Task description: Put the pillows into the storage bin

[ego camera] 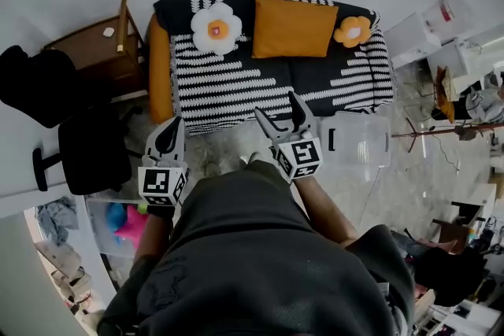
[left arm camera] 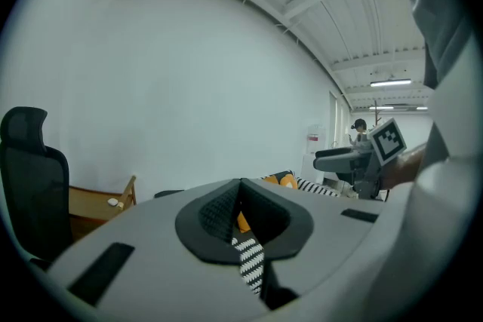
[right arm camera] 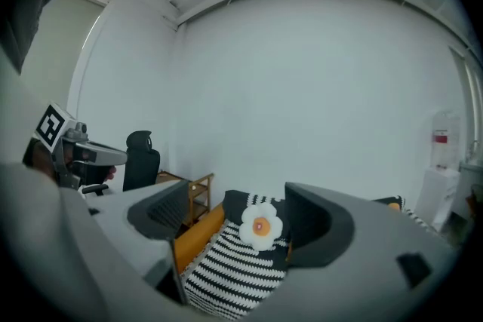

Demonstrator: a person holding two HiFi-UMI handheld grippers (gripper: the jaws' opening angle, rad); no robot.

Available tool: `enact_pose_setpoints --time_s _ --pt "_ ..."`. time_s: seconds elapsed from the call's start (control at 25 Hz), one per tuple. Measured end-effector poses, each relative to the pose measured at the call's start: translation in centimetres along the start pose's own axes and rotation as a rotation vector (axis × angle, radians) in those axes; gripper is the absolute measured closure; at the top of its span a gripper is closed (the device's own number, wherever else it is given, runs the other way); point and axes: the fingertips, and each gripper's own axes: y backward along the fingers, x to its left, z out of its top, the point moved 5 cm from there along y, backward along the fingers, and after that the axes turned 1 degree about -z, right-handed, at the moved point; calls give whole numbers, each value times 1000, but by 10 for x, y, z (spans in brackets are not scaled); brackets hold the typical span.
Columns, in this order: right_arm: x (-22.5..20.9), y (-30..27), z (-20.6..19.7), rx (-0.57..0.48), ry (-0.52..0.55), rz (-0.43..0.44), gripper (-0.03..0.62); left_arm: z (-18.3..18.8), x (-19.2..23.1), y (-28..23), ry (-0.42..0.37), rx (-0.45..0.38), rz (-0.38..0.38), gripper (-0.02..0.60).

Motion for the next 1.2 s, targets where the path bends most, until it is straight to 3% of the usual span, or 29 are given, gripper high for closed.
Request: enact_pose_setpoints --time_s 0.24,0.6,0.96,1.2 --pt "5 -31 4 0 17 1 206 -7 23 -6 12 10 3 580" --pt "-33 -104 1 30 12 0 206 -5 51 -50 23 26 44 580" --pt "-88 -199 -21 91 -4 53 206 -12 74 -136 39 83 114 580" --pt "-135 -273 -47 142 -15 80 207 -27 86 -210 43 148 120 580"
